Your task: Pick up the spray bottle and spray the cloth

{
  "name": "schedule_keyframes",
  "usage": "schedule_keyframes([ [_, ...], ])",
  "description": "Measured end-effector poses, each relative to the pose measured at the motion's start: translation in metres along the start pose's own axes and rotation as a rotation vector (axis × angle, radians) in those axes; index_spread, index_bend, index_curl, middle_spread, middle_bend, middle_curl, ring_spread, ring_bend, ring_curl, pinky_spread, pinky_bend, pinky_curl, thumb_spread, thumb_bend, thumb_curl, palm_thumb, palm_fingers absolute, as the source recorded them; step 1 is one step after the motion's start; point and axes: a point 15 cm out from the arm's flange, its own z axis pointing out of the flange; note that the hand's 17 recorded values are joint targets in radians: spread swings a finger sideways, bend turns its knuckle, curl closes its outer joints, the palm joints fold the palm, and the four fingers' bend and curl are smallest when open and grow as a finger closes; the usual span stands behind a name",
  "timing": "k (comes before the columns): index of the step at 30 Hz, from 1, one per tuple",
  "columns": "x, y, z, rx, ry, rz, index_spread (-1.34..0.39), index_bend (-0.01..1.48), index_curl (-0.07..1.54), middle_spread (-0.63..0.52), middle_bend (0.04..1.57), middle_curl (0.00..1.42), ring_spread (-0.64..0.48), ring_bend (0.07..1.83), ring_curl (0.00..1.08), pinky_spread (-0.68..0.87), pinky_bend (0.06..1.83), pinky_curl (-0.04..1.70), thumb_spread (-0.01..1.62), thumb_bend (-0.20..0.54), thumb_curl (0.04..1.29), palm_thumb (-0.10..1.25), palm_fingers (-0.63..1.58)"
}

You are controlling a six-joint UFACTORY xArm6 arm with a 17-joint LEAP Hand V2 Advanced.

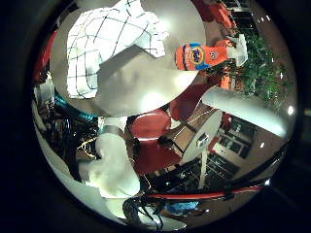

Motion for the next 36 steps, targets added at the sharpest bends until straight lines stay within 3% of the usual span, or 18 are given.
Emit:
schedule_keyframes([
  [4, 0.026, -0.01, -0.011, 0.078, -0.019, 0.066, -0.37, 0.23, 0.47, -0.04, 0.29, 0.43, 0.13, 0.3, 0.27, 0.41, 0.18, 0.18, 1.28, -0.012, 0.28, 0.63, 0.5],
  [7, 0.051, -0.015, -0.021, 0.134, -0.031, 0.139, -0.37, 0.14, 0.44, -0.04, 0.29, 0.43, 0.12, 0.33, 0.28, 0.41, 0.22, 0.19, 1.29, -0.032, 0.26, 0.55, 0.47],
  [17, 0.11, -0.037, -0.078, 0.478, -0.199, 0.328, -0.36, 0.16, 0.32, -0.03, 0.33, 0.43, 0.13, 0.45, 0.29, 0.41, 0.36, 0.24, 1.25, -0.018, 0.21, 0.39, 0.39],
  [29, 0.219, -0.022, -0.131, 0.934, -0.36, 0.558, -0.27, 0.16, 0.29, 0.02, 0.36, 0.42, 0.18, 0.51, 0.28, 0.42, 0.44, 0.25, 1.14, -0.018, 0.25, 0.43, 0.32],
  [36, 0.279, 0.013, -0.09, 1.113, -0.423, 0.696, -0.2, 0.15, 0.29, 0.08, 0.36, 0.41, 0.19, 0.53, 0.28, 0.43, 0.5, 0.26, 1.12, -0.02, 0.28, 0.48, 0.27],
])
